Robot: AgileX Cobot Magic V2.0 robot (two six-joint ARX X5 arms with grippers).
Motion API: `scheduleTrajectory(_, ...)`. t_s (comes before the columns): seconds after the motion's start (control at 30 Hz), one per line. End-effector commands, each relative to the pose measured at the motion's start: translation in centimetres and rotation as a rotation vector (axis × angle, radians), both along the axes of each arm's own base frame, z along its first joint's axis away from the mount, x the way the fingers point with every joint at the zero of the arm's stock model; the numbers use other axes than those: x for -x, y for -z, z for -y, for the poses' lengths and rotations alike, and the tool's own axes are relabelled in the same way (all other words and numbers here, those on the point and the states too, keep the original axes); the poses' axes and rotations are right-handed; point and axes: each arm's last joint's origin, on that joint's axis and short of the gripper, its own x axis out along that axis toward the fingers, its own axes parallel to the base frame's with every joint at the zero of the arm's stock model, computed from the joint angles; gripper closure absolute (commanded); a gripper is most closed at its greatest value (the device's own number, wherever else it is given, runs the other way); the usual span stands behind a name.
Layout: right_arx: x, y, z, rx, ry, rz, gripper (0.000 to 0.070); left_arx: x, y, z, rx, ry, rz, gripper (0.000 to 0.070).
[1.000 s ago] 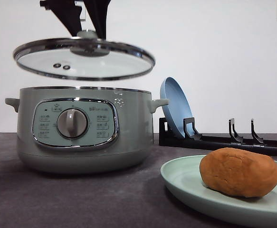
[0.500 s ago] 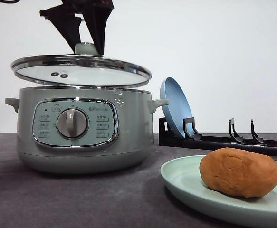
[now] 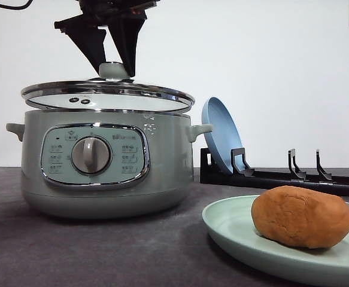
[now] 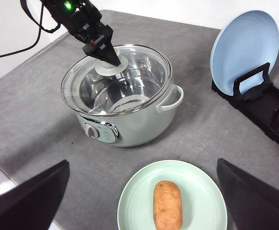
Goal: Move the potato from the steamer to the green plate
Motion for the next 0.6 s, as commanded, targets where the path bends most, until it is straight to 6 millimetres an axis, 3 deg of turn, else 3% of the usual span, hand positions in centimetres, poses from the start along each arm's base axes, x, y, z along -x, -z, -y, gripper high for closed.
scheduleTrajectory(0.0,0.0,-0.4,0.0,-0.003,-0.003,0.017,0.0078,-0.2,-0.6,0.2,0.004,-0.004,0.043,0.0697)
scheduleTrajectory(0.57,0.0,-0.4,0.0,0.006,-0.008,0.027,0.0078,-2.3,2.1,1.4,-0.025,-0.011,0.025,0.0697)
